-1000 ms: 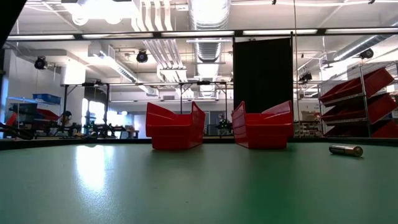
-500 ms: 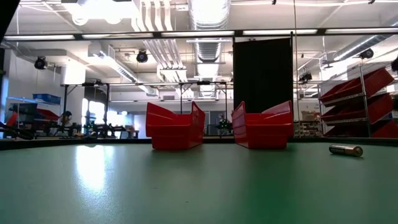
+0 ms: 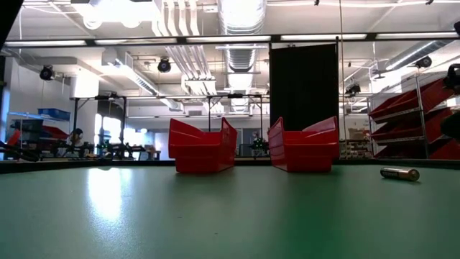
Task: Sort batteries
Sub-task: Put the black battery into the left red bin
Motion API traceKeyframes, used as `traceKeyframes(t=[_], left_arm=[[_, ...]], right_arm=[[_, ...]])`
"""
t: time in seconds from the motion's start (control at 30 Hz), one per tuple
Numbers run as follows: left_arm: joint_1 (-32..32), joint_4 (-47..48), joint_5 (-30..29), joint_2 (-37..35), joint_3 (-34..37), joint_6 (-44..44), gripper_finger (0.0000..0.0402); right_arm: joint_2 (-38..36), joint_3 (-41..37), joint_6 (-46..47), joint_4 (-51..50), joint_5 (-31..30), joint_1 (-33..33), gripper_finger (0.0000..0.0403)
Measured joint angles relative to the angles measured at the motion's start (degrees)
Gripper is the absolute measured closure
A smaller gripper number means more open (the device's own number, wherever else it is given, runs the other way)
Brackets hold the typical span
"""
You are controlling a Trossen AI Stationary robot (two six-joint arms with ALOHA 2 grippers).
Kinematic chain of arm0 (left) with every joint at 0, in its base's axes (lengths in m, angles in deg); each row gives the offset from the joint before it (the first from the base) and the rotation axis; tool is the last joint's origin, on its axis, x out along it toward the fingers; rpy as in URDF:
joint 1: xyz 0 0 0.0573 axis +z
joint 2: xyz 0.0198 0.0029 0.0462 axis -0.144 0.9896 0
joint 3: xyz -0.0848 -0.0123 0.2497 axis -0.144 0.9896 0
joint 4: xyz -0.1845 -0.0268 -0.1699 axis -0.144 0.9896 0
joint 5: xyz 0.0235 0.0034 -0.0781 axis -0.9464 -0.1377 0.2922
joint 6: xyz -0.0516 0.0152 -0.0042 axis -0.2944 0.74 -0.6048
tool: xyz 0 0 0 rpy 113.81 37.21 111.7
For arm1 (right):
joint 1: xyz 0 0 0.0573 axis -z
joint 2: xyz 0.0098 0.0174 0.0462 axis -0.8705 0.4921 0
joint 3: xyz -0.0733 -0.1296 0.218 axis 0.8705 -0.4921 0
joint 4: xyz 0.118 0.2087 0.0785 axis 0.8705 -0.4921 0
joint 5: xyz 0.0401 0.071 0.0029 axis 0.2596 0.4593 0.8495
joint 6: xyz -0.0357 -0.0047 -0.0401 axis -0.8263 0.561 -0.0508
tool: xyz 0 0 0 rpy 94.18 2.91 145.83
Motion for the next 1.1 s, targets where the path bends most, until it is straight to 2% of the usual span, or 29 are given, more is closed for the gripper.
traceKeyframes(t=[0.37, 0.57, 0.63, 0.67, 0.77, 0.83, 0.97, 1.1], left_arm=[[-1.10, 3.09, -0.15, -0.77, -0.02, -0.12, 0.0253], [-3.09, 4.44, -6.83, -1.33, -0.02, 0.92, 0.0253], [-3.39, 4.38, -6.74, -1.34, 0.25, 1.76, 0.0253], [-3.39, 4.39, -5.23, -1.45, 0.79, 2.26, 0.0253], [-1.53, 2.38, 7.35, -1.55, 4.08, 3.87, 0.0253], [0.77, 0.12, 12.01, -1.38, 6.27, 3.32, 0.0253], [4.33, -2.13, 14.23, -2.92, 10.54, -0.81, 0.0253], [4.96, -4.95, 15.22, -5.47, 16.00, -1.84, 0.0253]], right_arm=[[0.17, -0.36, 2.99, -0.48, -2.34, 4.46, 0.0390], [0.17, -0.38, 1.96, -0.36, -1.91, 4.54, 0.0390], [0.17, -0.38, 1.98, -0.38, -1.91, 4.73, 0.0390], [0.17, -0.39, 2.04, -0.38, -1.91, 4.98, 0.0390], [0.21, -0.49, 2.31, -0.47, -1.95, 5.24, 0.0390], [1.50, -0.53, 2.57, -0.62, -2.04, 5.31, 0.0390], [6.59, -0.53, 2.16, -0.53, -1.84, 5.31, 0.0390], [11.97, -0.47, 2.55, 1.06, -0.68, 4.87, 0.0390]])
